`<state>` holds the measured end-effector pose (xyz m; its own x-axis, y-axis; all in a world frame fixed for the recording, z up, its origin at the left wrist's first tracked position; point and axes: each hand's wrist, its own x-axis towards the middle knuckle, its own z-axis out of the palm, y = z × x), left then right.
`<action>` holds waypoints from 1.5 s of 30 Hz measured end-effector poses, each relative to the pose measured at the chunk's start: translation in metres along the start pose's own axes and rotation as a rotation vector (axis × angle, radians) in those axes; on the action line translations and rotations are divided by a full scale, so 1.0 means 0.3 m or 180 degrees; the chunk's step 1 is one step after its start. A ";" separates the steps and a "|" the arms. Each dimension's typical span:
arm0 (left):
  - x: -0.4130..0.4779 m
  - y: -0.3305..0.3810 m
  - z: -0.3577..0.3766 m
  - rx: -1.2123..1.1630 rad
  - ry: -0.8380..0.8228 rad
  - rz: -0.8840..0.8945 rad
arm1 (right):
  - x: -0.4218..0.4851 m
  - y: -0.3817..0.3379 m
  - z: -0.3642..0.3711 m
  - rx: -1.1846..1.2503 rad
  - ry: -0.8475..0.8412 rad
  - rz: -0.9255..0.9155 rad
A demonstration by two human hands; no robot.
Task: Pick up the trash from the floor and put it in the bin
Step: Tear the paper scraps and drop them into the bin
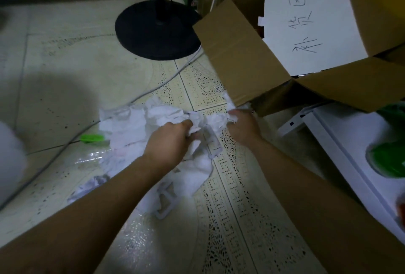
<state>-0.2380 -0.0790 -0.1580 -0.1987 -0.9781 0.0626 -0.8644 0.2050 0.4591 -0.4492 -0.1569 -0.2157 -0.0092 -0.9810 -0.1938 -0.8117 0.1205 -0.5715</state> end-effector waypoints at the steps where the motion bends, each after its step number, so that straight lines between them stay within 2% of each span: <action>1: 0.005 -0.002 -0.006 0.0019 0.0037 -0.0050 | 0.044 0.007 0.009 -0.0298 0.0043 -0.0194; 3: 0.013 -0.004 -0.011 -0.0063 0.0090 -0.0099 | 0.112 0.018 0.033 -0.0785 -0.0073 -0.0304; 6: 0.021 -0.007 -0.033 -0.0232 -0.0096 -0.0125 | 0.140 0.038 0.061 -0.1204 -0.0272 -0.0008; 9: 0.015 -0.026 -0.038 -0.0575 -0.0494 -0.0052 | 0.085 0.066 0.079 -0.1500 -0.0089 -0.0005; 11: 0.001 -0.031 -0.028 -0.0634 -0.0438 -0.0008 | 0.033 0.088 0.094 -0.1597 0.0100 -0.0209; 13: -0.017 -0.023 -0.021 -0.0619 -0.0251 -0.0034 | -0.019 0.103 0.103 -0.1300 0.0147 -0.0302; 19: -0.029 -0.015 -0.057 -0.0559 -0.0527 -0.0028 | -0.145 0.077 0.044 -0.0787 0.0583 0.0051; 22: -0.031 -0.020 -0.127 -0.0575 -0.0455 -0.0074 | -0.215 -0.003 -0.007 0.0183 0.0261 0.0093; 27: -0.036 -0.056 -0.334 -0.0598 -0.0015 -0.0224 | -0.280 -0.263 -0.145 0.1104 -0.0036 -0.0244; 31: -0.063 -0.094 -0.584 -0.0475 0.0427 -0.0199 | -0.310 -0.556 -0.262 0.1890 -0.0510 -0.0507; 33: -0.086 -0.122 -0.723 -0.0395 0.0553 -0.0194 | -0.322 -0.713 -0.301 0.1852 -0.0603 -0.0794; 39: -0.205 -0.257 -1.137 -0.0016 0.0966 -0.0237 | -0.369 -1.182 -0.320 0.2020 -0.0936 -0.1186; 45: -0.425 -0.524 -1.440 0.0355 0.1487 -0.0770 | -0.468 -1.643 -0.132 0.1730 -0.1074 -0.1912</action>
<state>0.1226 -0.0025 0.1446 0.2167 -0.9050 0.3659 -0.9089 -0.0503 0.4140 -0.0710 -0.0846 0.1247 0.5734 -0.8148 0.0855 -0.2324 -0.2618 -0.9367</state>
